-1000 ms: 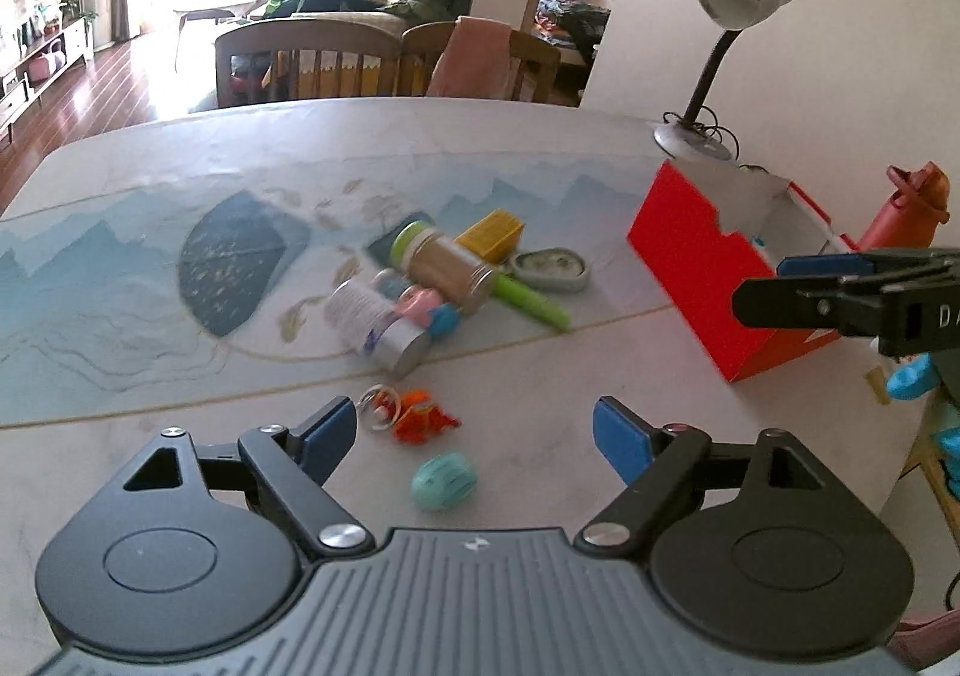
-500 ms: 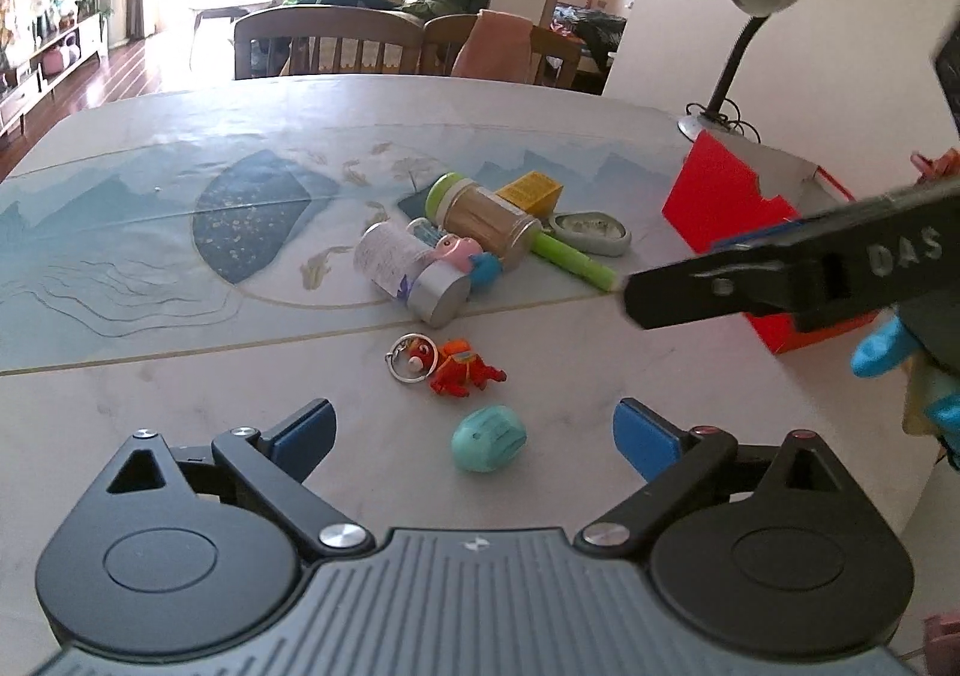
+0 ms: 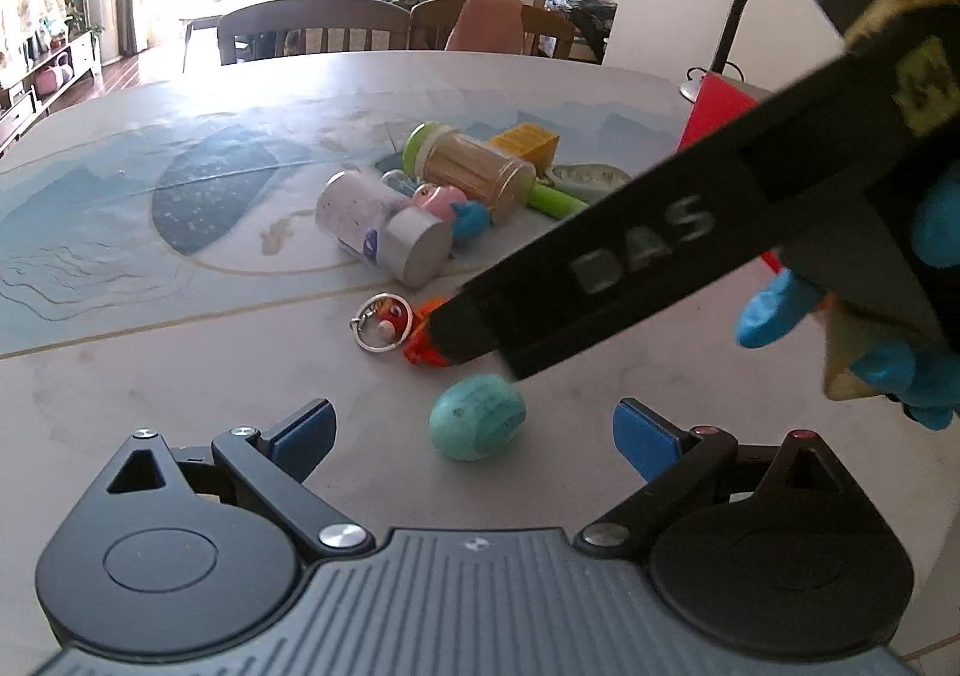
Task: Organize rigid objects
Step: 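Grasp the teal egg eraser with the left tool while the right tool grasps the orange dragon keychain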
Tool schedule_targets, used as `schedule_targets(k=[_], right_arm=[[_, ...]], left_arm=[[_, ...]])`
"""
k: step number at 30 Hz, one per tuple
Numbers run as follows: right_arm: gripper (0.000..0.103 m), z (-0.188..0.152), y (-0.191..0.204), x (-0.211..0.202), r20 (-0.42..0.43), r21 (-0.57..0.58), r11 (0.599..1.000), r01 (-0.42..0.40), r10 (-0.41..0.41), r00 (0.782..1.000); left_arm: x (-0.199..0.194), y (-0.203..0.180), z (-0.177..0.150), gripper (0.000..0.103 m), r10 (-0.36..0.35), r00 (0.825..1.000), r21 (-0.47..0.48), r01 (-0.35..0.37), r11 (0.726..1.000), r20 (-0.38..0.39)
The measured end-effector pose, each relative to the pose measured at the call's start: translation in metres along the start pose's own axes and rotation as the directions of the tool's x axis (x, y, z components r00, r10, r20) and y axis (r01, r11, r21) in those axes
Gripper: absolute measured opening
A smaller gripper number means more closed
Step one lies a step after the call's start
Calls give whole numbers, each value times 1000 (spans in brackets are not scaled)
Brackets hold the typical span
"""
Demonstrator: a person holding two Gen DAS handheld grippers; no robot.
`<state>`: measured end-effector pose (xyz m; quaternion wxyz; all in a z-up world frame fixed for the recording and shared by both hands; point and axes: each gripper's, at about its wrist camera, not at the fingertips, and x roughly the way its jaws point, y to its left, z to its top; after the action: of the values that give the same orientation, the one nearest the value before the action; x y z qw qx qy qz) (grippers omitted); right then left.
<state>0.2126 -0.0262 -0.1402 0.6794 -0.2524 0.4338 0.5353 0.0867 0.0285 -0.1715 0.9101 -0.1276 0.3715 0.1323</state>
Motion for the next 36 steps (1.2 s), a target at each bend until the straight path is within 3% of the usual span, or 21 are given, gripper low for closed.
schedule_targets(k=[10,11,13,20,23,26,36], right_arm=[[64,1,10,25,-26,-62,998,13,-15,1000],[59,1,10,26,-30,-66,998,15,-17,999],[57,3,10,28,-32,-67,998,12,-14,999],[35,6,11,29,-26,-85,996,-1,-1,1000],[33,6,10,29,-24,-82,997,-2,0,1000],[33,7,8,28,-24,-63,998,-11,10,1000],[32,6,2,12,-18,35,999,-39,40,999]], left_arm=[[9,-5,-8,98,41,999,-3,-40,999,30],[10,-5,-8,96,44,999,-5,-44,999,29],[12,-4,-7,83,49,998,-7,-49,999,26],[13,-4,-4,60,79,996,0,-79,997,37],[15,-6,-3,51,92,995,17,-93,996,35],[15,-8,-2,36,101,994,35,-102,994,31],[2,5,-4,36,81,997,-17,-81,997,-8]])
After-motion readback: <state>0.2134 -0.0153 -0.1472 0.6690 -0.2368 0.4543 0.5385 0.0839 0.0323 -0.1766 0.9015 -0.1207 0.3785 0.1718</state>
